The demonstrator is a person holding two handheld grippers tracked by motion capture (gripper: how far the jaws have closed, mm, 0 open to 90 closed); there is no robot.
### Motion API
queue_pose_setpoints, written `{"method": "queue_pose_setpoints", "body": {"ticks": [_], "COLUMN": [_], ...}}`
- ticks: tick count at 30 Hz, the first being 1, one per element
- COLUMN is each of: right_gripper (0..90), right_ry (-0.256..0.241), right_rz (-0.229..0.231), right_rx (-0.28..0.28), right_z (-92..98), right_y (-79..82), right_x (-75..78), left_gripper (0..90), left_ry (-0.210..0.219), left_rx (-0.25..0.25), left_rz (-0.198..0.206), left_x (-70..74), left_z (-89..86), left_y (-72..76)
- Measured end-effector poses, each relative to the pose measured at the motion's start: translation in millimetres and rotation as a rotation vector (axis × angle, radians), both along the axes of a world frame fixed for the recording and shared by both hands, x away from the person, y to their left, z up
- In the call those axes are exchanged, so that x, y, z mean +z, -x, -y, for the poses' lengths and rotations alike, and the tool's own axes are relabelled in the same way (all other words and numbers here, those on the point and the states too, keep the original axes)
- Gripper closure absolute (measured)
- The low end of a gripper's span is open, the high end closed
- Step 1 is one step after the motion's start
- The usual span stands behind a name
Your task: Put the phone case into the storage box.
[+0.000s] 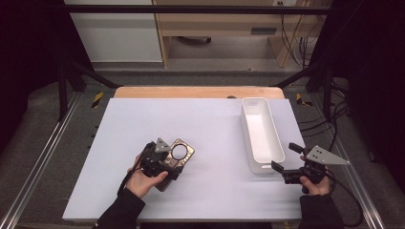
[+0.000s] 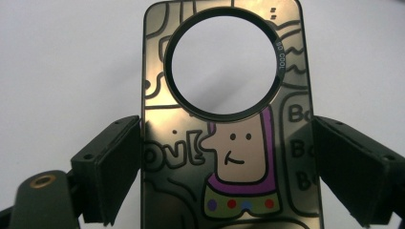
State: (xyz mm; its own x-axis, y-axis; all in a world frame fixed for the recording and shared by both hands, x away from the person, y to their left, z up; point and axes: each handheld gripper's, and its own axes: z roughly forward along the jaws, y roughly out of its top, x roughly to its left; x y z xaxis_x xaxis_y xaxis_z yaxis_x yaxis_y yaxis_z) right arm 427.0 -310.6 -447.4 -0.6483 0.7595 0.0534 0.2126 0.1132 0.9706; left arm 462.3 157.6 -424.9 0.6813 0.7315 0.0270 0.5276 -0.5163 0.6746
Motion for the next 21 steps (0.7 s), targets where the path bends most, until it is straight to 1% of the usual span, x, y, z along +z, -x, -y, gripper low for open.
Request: {"method": "queue_pose_setpoints", "body": {"ticks": [4,8,13,16,21], "right_gripper": [0.3,0.3,0.3,0.3,0.3], "right_ry": [0.001,0.004,0.006,0.012,0.015], "right_rz": [0.003,0.006,0.009,0.015,0.019], "right_rx": [0.005,0.012,0.016,0.022,0.035], "right_z": [-0.8,-1.7,-2.7,-4.0,-6.8], "right_y": [0.7,1.0,1.8,2.4,3.5], "right_x": [1.2,2.0,3.5,5.0,7.2], "left_gripper": [11.7,11.6,11.6,11.6,11.6], "left_ry": [0.015,0.033,0.048,0.066,0.076], "left_rx": [-0.011,-0.032,-0.054,-0.072,-0.092], "left_rz": [0.012,0.023,0.048,0.049,0.056], "left_x": [5.0,9.7,14.3,16.4,18.8], "left_z": [-2.5,-4.0,-4.8,-4.8,-4.9], "left_y": [2.1,4.2,7.1,8.6,10.2]}}
